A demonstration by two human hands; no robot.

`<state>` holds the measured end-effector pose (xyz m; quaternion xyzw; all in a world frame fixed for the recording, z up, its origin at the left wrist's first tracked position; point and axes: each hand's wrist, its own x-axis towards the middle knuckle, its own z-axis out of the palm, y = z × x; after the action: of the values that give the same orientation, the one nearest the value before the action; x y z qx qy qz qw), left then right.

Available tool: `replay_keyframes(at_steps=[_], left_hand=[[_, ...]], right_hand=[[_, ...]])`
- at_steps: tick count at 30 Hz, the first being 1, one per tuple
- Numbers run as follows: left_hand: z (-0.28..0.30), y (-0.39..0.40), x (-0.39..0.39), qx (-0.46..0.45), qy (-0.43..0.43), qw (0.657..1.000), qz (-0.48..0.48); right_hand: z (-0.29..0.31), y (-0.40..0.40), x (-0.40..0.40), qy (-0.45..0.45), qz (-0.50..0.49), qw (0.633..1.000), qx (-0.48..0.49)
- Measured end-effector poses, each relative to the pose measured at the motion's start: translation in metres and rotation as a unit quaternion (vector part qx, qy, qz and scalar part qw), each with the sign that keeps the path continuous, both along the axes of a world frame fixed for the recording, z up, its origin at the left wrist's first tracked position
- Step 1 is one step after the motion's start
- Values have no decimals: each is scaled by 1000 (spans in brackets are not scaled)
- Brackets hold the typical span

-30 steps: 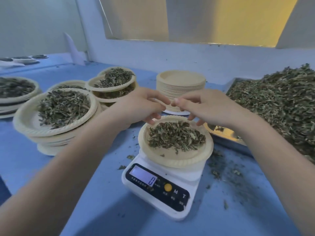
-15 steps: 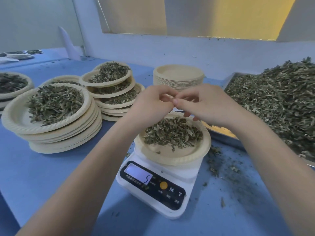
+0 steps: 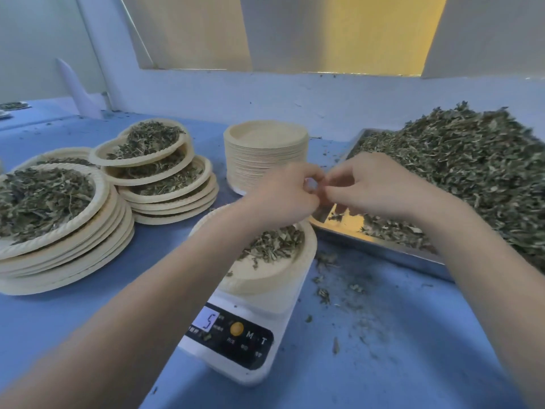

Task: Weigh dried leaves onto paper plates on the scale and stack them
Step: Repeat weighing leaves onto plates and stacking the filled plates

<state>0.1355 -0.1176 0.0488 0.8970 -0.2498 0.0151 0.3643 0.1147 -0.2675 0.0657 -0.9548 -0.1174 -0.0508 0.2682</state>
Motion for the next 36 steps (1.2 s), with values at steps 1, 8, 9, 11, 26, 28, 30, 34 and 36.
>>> replay_keyframes(at_steps=[1, 8, 9, 11, 26, 28, 30, 34, 36], left_hand=[[2, -14, 4, 24, 4, 1000, -13], [1, -94, 33, 299, 103, 945, -79], [-3, -100, 35, 335, 126, 930, -82], [-10, -110, 38, 375, 130, 913, -93], [-19, -98, 51, 384, 87, 917, -58], [-25, -105, 48, 354, 116, 925, -73], [-29, -112, 48, 296, 137, 941, -86], [-34, -117, 52, 209, 198, 954, -86], [-38, -116, 54, 196, 206, 955, -87]], right_hand=[[-1, -13, 1, 5, -17, 1000, -6], [-23, -100, 9, 173, -134, 952, -212], [-28, -107, 8, 194, -144, 937, -253], [-36, -118, 7, 229, -156, 911, -304], [-46, -124, 11, 269, -72, 950, -142], [-51, -113, 19, 220, -46, 964, -145], [-54, -105, 26, 158, -39, 975, -151], [-57, -103, 34, 141, -38, 981, -125], [-60, -102, 33, 160, -20, 982, -93]])
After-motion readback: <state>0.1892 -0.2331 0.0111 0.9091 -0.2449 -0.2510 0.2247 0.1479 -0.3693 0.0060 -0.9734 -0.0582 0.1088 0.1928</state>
